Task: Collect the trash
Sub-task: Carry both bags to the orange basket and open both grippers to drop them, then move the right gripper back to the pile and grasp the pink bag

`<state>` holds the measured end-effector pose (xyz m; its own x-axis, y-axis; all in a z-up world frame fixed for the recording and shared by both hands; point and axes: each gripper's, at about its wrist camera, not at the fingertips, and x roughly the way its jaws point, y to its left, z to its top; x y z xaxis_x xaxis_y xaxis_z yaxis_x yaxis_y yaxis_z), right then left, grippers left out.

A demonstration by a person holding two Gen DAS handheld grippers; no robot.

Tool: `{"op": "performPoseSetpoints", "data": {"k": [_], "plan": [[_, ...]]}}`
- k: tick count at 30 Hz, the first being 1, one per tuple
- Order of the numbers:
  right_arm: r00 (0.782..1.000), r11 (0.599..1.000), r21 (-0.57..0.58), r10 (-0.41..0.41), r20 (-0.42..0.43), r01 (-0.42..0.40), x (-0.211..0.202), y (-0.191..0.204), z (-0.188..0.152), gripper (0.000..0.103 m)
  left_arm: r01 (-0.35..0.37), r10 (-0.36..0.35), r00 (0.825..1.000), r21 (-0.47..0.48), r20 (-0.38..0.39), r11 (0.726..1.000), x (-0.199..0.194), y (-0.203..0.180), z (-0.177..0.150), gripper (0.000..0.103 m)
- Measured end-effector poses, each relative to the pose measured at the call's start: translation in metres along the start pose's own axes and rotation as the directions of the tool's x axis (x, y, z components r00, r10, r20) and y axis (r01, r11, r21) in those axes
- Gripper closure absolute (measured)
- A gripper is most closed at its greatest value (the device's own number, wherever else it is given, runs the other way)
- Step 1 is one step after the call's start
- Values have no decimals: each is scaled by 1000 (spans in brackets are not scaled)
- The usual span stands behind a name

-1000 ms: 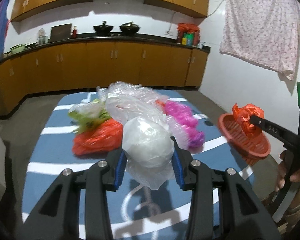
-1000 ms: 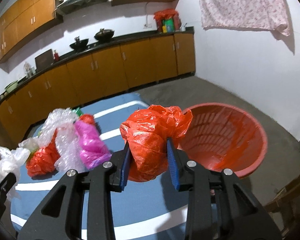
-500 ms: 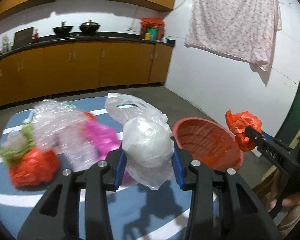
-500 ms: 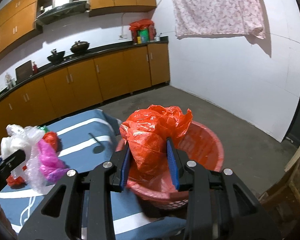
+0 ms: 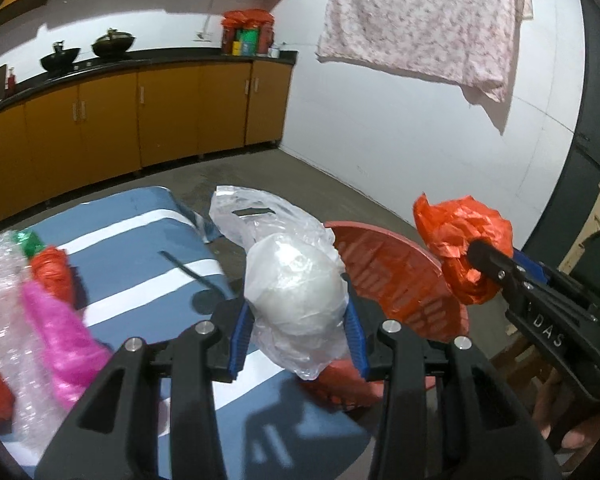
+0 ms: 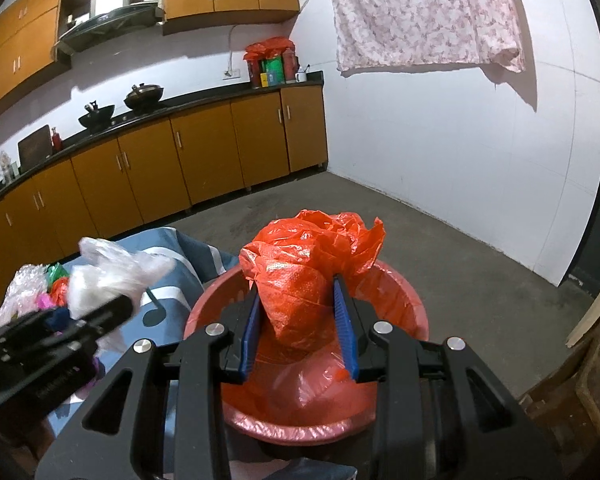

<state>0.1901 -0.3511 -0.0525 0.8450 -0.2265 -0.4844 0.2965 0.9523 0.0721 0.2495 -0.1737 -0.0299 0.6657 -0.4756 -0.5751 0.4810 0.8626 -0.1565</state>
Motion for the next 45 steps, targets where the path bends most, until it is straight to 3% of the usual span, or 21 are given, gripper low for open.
{"op": "performPoseSetpoints", "data": {"k": [10, 11, 13, 15, 19, 24, 30, 37, 41, 45], "plan": [[1000, 998, 57, -9, 4, 9, 17, -17, 2, 68, 48, -47, 998, 20, -44, 999, 40, -17, 5, 61], [1000, 998, 64, -4, 8, 4, 18, -17, 2, 66, 50, -49, 998, 17, -50, 999, 45, -17, 5, 60], [1000, 997, 76, -5, 20, 4, 18, -20, 6, 46, 54, -54, 997, 6, -60, 999, 50, -17, 5, 54], [999, 997, 82, -18, 45, 14, 14, -23, 8, 34, 57, -58, 996, -8, -69, 998, 53, -15, 4, 47], [997, 994, 100, -54, 61, 48, 7, -30, 6, 13, 42, -44, 996, -25, -82, 999, 54, -9, 1, 40], [996, 992, 104, -81, 39, 76, 2, -37, -5, 9, -17, 15, 999, -41, -50, 999, 30, 5, -4, 21], [996, 995, 49, -84, -20, 85, -5, -28, -16, 9, -116, 116, 993, 14, 13, 993, -21, 14, -22, 11], [999, 999, -37, -22, -41, 20, -17, 17, -24, 9, -255, 254, 965, 11, 64, 967, -85, 41, -46, 8], [997, 995, -71, 71, -43, -74, -24, 50, -26, 9, -346, 348, 935, -39, 67, 937, -120, 71, -63, 7], [983, 977, -118, 173, -61, -179, -28, 92, -30, 14, -441, 447, 894, -101, 40, 892, -147, 111, -83, 7]]}}
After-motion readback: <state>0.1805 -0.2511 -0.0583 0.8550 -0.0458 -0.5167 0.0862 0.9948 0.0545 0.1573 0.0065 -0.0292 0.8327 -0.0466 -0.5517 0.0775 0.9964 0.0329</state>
